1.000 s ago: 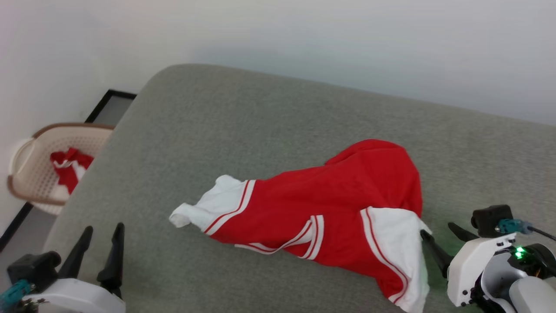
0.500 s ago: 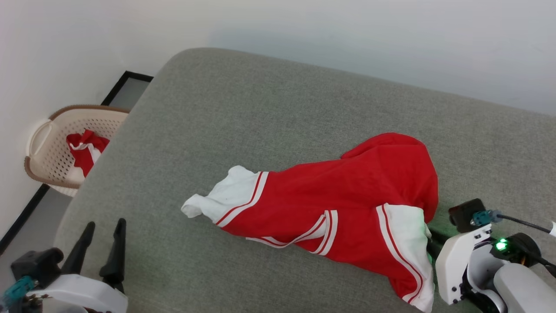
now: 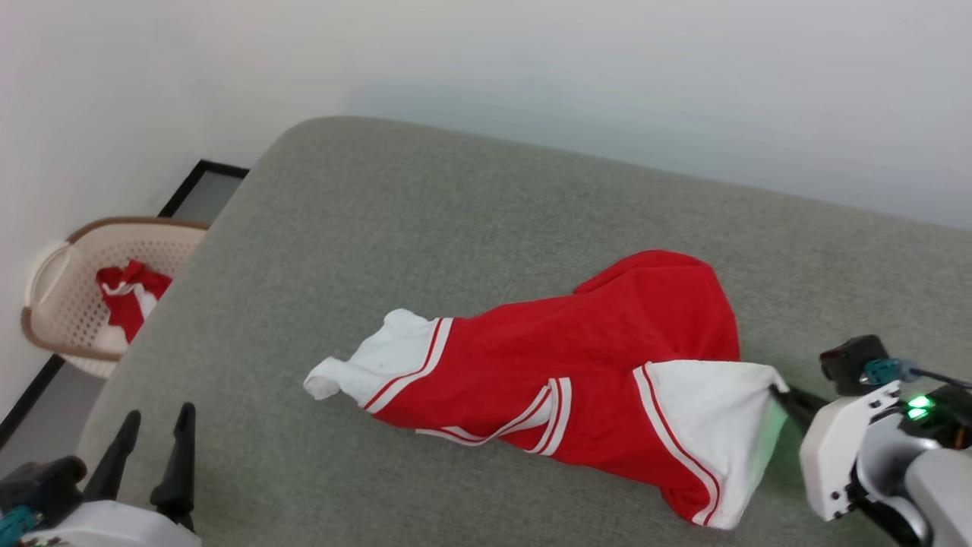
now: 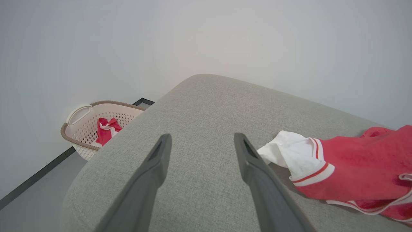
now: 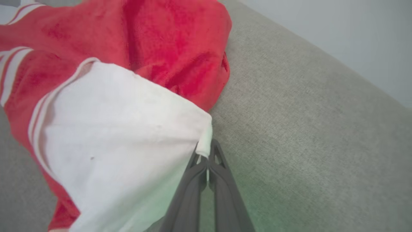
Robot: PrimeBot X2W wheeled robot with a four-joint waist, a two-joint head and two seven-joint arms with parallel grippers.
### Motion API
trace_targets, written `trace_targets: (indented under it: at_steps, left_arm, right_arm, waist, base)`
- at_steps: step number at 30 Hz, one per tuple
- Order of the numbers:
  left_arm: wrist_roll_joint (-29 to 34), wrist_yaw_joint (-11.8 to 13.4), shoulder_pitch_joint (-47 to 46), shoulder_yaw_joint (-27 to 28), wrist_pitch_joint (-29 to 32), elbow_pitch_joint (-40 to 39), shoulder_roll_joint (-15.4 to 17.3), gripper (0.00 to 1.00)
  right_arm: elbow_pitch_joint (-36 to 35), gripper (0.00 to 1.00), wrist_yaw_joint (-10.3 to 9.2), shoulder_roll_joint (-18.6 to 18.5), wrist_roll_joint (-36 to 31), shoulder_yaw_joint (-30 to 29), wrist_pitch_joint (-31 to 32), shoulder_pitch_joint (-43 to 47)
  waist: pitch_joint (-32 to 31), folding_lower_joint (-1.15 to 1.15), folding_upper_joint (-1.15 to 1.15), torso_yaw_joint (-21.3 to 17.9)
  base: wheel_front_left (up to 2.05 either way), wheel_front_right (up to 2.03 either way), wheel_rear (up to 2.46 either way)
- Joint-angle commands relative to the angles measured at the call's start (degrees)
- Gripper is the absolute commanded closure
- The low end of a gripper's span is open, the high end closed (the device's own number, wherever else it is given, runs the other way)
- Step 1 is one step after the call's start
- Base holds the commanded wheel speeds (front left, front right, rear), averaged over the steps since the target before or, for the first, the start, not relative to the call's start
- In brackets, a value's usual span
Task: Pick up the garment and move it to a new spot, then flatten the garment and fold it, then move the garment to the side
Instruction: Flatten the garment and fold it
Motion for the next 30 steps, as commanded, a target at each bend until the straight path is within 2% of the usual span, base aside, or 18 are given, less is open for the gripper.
trace_targets:
  at_steps: [1,7,16,24,30]
  left_arm:
    - [0.49,-0.14,0.74,0.18,-0.01,0.12,0.11,0.00]
    - [0.54,-0.38,1.83,0.86,0.00,0.22,0.51,0.00]
    - [0.09,-0.41,3.26,2.43,-0.01,-0.21,0.83,0.00]
    - [0.01,-0.48,3.28,2.90,0.00,-0.50,0.74,0.00]
    - [-0.22,-0.51,3.12,2.94,-0.01,-0.40,0.92,0.00]
  right_arm:
    - [-0.46,1.00,-0.09,-0.85,-0.54,-0.44,-0.36,-0.45]
    - [-7.33,1.00,-0.09,-3.87,-1.51,0.42,-1.84,0.18]
    - [-24.88,1.00,-0.09,-11.78,2.81,9.68,-0.08,3.39]
    - [-31.46,1.00,-0.09,-17.20,8.68,16.05,4.50,7.25]
    - [-33.62,1.00,-0.09,-21.40,13.51,20.85,8.42,8.51]
  waist:
    - [-0.96,0.00,0.00,-0.82]
    - [-2.59,0.00,0.00,-2.14]
    - [-3.47,0.00,0.00,-4.55]
    - [-3.42,0.00,0.00,-5.94]
    - [-3.40,0.00,0.00,-6.71]
  base:
    - [0.00,0.00,0.00]
    - [0.00,0.00,0.00]
    - [0.00,0.00,0.00]
    - [0.00,0.00,0.00]
    - [0.00,0.00,0.00]
